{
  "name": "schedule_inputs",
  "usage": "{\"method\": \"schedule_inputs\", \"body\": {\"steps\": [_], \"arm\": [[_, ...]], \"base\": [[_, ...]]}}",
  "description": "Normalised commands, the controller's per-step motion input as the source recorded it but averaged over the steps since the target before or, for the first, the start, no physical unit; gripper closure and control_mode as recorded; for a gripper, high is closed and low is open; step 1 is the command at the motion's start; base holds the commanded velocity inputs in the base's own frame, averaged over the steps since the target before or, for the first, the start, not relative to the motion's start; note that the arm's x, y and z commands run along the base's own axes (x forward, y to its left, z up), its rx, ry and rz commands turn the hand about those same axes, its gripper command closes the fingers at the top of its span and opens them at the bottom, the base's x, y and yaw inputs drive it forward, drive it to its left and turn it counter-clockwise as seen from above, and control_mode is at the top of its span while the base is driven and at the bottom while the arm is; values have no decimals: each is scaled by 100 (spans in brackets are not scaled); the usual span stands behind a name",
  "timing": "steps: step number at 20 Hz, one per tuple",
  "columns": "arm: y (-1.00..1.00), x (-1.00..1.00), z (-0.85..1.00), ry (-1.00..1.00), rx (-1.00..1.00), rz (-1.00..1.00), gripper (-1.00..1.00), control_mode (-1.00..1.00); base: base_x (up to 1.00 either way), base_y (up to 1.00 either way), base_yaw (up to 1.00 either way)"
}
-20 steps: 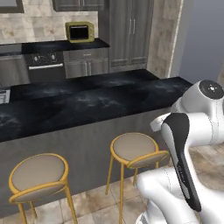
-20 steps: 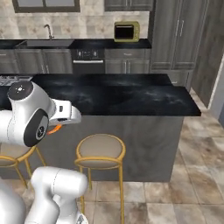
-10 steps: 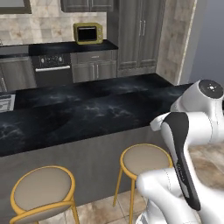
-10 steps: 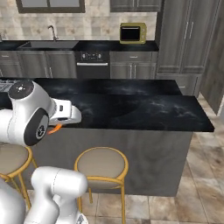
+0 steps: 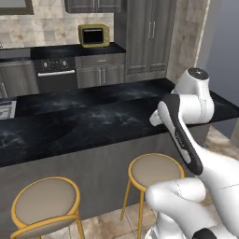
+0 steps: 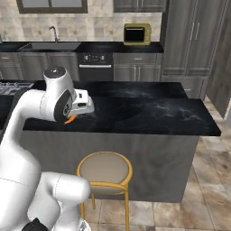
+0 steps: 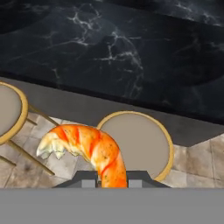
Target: Open the fridge, remove the peach, squash, and shrimp, and place them on any counter.
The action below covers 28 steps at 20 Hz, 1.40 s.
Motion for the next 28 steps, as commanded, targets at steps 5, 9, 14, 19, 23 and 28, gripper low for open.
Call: {"method": "schedule_inputs", "body": {"steps": [5,9,14,19,23,28], "arm": [[16,99,-29,2,0,0,100,-100],[25,91,-36,0,0,0,100,-100],[47,35,-29,-4,0,0,100,-100],[44,55,-18,0,0,0,100,-100],[21,54,-28,-2,0,-1,100,-100],[4,50,-25,0,0,0,100,-100]], "base": [[0,0,0],[0,0,0],[0,0,0],[0,0,0],[0,0,0],[0,0,0]]}}
